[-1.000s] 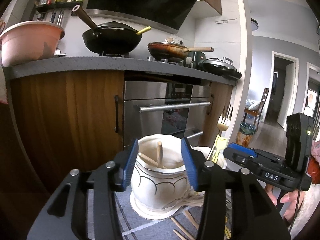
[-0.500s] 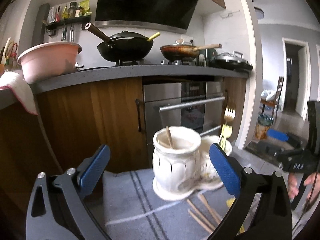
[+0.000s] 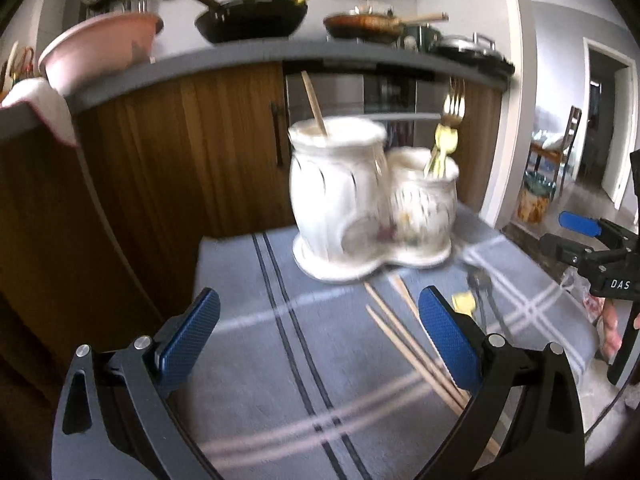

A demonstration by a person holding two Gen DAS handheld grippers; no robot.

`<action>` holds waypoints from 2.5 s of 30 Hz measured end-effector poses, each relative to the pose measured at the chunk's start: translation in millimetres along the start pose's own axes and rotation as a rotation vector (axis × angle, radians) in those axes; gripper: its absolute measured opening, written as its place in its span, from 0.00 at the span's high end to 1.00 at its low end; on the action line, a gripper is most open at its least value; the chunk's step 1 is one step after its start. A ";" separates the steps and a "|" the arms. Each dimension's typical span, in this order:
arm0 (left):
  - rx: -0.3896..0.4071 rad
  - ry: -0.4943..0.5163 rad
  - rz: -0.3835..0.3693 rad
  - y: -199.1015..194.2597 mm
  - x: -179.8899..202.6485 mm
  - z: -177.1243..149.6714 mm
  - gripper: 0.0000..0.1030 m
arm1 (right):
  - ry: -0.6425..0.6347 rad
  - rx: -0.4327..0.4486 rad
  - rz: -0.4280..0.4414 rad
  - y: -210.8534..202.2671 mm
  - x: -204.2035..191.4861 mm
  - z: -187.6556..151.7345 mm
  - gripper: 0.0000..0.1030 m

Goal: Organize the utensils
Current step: 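Return both tools to the table and grasp another chopstick with the left tool, then grasp the silver fork with the right tool while the left tool lifts the chopstick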

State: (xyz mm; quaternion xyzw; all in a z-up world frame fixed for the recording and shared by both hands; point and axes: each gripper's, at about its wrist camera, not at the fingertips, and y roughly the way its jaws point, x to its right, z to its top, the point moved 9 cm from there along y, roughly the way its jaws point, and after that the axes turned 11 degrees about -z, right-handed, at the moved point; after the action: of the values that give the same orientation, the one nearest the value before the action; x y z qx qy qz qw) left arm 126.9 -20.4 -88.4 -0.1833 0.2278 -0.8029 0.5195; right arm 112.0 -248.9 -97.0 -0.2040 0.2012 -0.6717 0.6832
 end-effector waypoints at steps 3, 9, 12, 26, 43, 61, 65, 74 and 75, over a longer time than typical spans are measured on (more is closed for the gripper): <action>-0.053 0.019 0.018 11.3 8.8 -14.4 0.05 | -0.003 -0.043 0.012 4.0 -1.7 -14.8 0.06; -0.167 0.012 0.036 36.5 21.3 -44.3 0.05 | -0.033 -0.083 0.013 7.1 -6.3 -31.4 0.06; -0.208 0.001 0.027 44.3 26.8 -55.9 0.05 | -0.036 -0.091 0.018 7.5 -7.5 -34.6 0.06; -0.304 -0.051 -0.043 62.0 39.7 -73.9 0.27 | -0.048 -0.113 0.035 10.1 -11.7 -38.4 0.06; -0.330 -0.050 -0.184 52.0 53.1 -75.1 0.91 | -0.113 -0.272 0.111 22.4 -52.5 -66.3 0.69; -0.319 -0.096 -0.079 54.9 12.5 -71.9 0.89 | -0.099 -0.312 0.022 45.9 -34.7 -56.9 0.73; -0.298 -0.117 -0.070 60.9 11.3 -68.1 0.89 | -0.087 -0.302 0.010 53.4 -36.4 -55.4 0.76; -0.288 -0.102 -0.060 69.1 10.6 -63.5 0.93 | -0.060 -0.277 0.008 55.7 -30.8 -50.0 0.94; -0.288 -0.104 -0.064 68.3 9.9 -63.6 0.94 | -0.056 -0.270 0.008 54.1 -29.6 -49.4 0.94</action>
State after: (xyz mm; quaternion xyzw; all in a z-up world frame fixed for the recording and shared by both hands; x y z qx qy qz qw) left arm 140.5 -42.7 -178.6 -0.3044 0.3074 -0.7674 0.4733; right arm 129.6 -219.0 -167.9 -0.3119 0.2716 -0.6299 0.6574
